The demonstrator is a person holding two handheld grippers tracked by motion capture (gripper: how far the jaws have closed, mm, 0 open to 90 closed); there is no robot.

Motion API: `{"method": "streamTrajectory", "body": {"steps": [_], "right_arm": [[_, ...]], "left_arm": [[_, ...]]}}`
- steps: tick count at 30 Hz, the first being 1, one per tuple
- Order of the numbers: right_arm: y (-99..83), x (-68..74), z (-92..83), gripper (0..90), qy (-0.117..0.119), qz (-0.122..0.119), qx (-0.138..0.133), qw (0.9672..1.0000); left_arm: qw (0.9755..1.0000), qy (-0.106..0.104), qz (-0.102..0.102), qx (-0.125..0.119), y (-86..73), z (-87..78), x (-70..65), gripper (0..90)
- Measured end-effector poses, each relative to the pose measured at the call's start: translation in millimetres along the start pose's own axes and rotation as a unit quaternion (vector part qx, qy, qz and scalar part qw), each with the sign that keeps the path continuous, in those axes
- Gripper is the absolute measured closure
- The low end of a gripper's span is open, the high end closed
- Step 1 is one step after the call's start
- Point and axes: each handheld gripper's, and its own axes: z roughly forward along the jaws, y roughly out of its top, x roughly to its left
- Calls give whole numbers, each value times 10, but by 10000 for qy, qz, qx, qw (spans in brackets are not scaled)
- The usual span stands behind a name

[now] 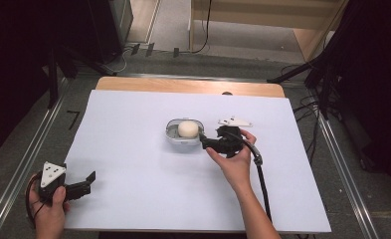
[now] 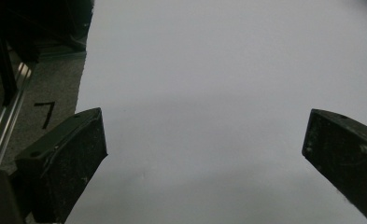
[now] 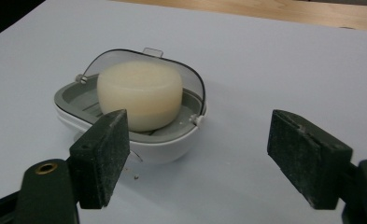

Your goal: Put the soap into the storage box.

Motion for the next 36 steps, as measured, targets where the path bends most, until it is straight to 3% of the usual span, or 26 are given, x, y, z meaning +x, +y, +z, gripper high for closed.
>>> {"method": "streamTrajectory", "body": {"steps": [10, 36], "right_arm": [[-109, -158, -87, 136, -45, -10, 52, 10000], [-424, -531, -327, 126, -321, 115, 69, 9994]], "left_arm": [[10000, 4, 0, -1, 0, 0, 0, 4], [10000, 30, 17, -7, -1, -1, -4, 4]]}}
